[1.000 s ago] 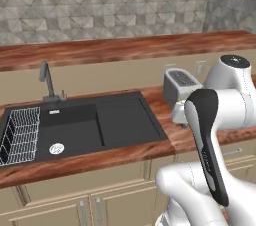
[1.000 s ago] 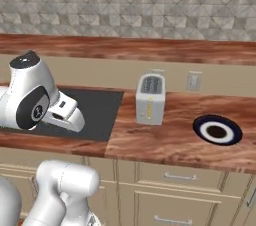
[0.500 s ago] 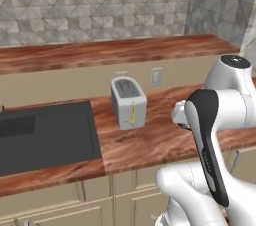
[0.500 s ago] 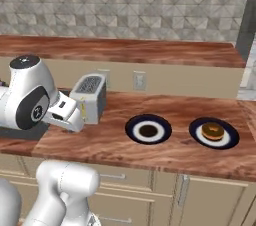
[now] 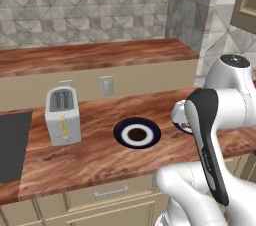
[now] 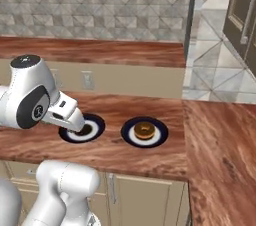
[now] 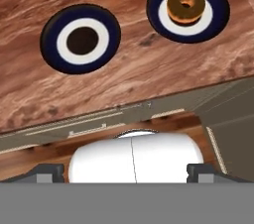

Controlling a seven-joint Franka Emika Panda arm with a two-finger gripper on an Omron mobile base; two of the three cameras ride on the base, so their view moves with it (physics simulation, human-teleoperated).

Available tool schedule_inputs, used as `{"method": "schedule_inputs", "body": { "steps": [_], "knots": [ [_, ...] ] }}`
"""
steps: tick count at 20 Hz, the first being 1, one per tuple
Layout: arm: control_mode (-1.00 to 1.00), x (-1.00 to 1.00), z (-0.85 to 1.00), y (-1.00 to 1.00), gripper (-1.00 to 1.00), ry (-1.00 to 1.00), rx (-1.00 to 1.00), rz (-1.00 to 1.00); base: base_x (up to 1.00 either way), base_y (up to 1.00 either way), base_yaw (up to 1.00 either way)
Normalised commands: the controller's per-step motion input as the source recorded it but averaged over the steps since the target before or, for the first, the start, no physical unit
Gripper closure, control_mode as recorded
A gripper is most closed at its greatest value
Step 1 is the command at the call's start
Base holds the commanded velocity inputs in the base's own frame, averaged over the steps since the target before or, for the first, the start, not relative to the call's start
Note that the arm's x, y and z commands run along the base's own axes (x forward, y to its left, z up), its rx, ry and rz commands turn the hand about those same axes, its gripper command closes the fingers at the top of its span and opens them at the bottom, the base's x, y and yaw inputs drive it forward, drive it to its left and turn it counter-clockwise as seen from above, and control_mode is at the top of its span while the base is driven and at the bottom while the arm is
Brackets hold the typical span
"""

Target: Move the dessert items from the plate to the tray.

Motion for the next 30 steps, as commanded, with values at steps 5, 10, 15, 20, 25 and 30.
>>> {"method": "schedule_inputs", "body": {
  "steps": [5, 10, 15, 20, 25, 30],
  "knots": [
    [1.0, 0.0, 0.0, 0.0, -1.0, 0.0, 0.0, 0.0, 0.22, -0.67, 0.01],
    [1.0, 0.0, 0.0, 0.0, -1.0, 0.0, 0.0, 0.0, 0.32, -0.1, 0.0],
    [1.0, 0.0, 0.0, 0.0, -1.0, 0.0, 0.0, 0.0, 0.4, 0.0, 0.0],
    [1.0, 0.0, 0.0, 0.0, -1.0, 0.0, 0.0, 0.0, 0.35, 0.0, 0.0],
    [1.0, 0.0, 0.0, 0.0, -1.0, 0.0, 0.0, 0.0, 0.4, 0.0, 0.0],
    [-1.0, 0.21, 0.11, 0.0, -1.0, 0.03, 0.0, 0.0, 0.15, 0.0, 0.0]
  ]
}}
